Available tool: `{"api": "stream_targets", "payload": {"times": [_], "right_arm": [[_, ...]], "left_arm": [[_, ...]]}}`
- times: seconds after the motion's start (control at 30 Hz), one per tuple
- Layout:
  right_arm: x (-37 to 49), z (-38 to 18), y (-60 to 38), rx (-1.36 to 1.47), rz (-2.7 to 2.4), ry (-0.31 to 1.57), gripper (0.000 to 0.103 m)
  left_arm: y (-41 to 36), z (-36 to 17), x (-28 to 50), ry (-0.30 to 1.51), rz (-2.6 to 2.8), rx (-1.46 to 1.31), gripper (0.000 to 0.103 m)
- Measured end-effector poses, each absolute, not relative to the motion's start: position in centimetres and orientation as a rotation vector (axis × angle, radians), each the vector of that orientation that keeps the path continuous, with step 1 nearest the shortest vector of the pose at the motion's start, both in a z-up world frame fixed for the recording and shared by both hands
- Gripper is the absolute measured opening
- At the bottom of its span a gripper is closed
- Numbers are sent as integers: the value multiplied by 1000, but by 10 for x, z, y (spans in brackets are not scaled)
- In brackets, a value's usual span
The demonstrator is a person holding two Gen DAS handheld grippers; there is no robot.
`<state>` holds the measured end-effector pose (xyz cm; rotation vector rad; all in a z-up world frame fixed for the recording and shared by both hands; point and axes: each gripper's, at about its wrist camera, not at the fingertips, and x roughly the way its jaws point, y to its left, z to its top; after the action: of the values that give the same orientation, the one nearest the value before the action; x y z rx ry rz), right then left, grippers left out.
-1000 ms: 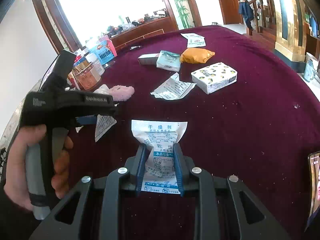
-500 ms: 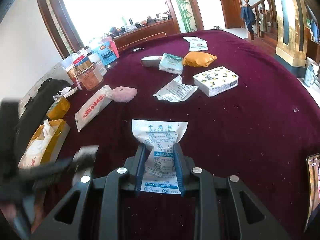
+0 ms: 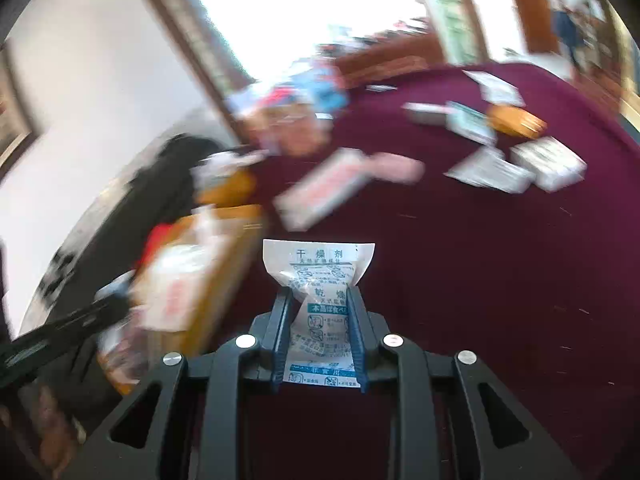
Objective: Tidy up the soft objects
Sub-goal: 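Carry both held sachets over the yellow-rimmed tray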
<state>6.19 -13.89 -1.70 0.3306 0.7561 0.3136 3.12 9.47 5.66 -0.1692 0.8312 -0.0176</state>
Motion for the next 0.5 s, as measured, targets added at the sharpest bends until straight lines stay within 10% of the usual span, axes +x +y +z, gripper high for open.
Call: {"api": "stream_targets", "payload": {"times": [0.5], "right_arm": [[67,10,-23,170,544,757,26]], "left_arm": [[160,44,32,805,85,-226,34]]}}
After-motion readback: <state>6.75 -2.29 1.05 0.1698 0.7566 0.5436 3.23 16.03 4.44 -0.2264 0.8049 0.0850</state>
